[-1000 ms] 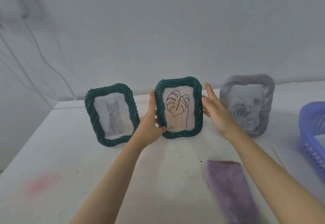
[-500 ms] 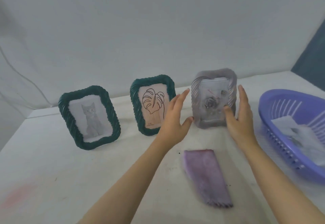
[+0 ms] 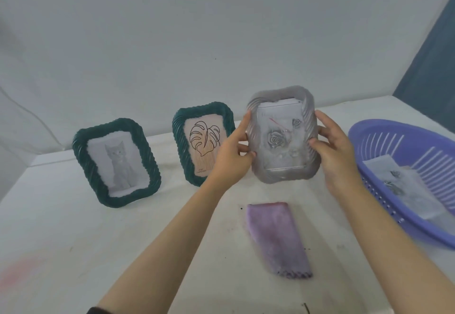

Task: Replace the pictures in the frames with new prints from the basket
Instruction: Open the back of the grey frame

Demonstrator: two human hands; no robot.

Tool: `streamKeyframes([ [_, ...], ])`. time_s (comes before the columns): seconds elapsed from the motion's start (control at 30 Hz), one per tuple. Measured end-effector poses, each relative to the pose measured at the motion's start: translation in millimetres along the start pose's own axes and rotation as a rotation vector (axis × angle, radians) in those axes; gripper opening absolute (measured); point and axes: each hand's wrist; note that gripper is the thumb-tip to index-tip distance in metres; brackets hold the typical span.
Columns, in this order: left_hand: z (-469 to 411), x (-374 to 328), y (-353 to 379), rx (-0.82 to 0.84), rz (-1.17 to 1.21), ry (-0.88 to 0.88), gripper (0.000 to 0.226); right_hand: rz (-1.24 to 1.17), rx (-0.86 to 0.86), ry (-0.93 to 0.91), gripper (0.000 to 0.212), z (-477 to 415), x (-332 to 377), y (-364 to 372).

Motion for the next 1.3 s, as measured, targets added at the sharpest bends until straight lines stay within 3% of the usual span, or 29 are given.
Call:
streamKeyframes([
  [0.17, 33.1, -11.6, -33.0, 0.014, 0.158, -0.005, 0.085, -0.213, 0.148, 0.014, 0.058, 30.2, 28.6, 4.8],
  [0.3, 55.5, -20.4, -40.1, -0.074, -0.068, -0.02, 0.075, -0.298, 0.068, 0.015, 0.059, 58.1, 41.8, 24.3],
  [0.37, 67.8, -27.2, -36.8, -0.173, -0.196, 0.025, 0.068, -0.238, 0.026, -0.027, 0.061, 73.5, 44.0, 37.0],
  [0.43, 81.3, -37.2, -32.3, -0.228, -0.165, 0.053, 0.064, -0.168, 0.027, -0.104, 0.062, 89.3, 42.4, 49.4],
  [0.53, 96.5, -47.7, -23.2, -0.177, -0.06, 0.063, 0.059, -0.017, 0.069, -0.226, 0.062, 111.3, 34.6, 65.3],
  [0.6, 100.9, -48.0, -18.9, -0.157, -0.03, 0.045, 0.056, 0.045, 0.123, -0.238, 0.058, 124.6, 28.5, 73.3],
  [0.83, 105.6, -28.2, -36.1, -0.326, 0.049, -0.13, 0.053, 0.334, 0.392, -0.34, 0.055, 147.5, 25.1, 74.8],
  [1.0, 113.3, -13.1, -58.0, -0.281, 0.11, -0.209, 0.049, 0.346, 0.214, -0.412, 0.039, 146.1, 38.4, 62.7],
  [1.13, 125.0, -3.0, -75.6, -0.209, 0.123, -0.224, 0.048, 0.452, 0.196, -0.218, 0.034, 123.5, 21.7, 56.9],
  [1.23, 137.2, 6.5, -85.8, -0.162, 0.177, -0.202, 0.05, 0.383, 0.251, 0.042, 0.039, 115.4, 0.5, 55.4],
  [1.3, 146.1, 13.0, -91.5, -0.148, 0.194, -0.192, 0.05, 0.324, 0.266, 0.096, 0.042, 119.3, -7.0, 56.6],
])
Point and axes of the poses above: each hand's wrist, its own z-axis away from the middle knuckle, its own y-axis out of the palm, x = y × z, and after that the axes turned 1 degree about -z, right-handed
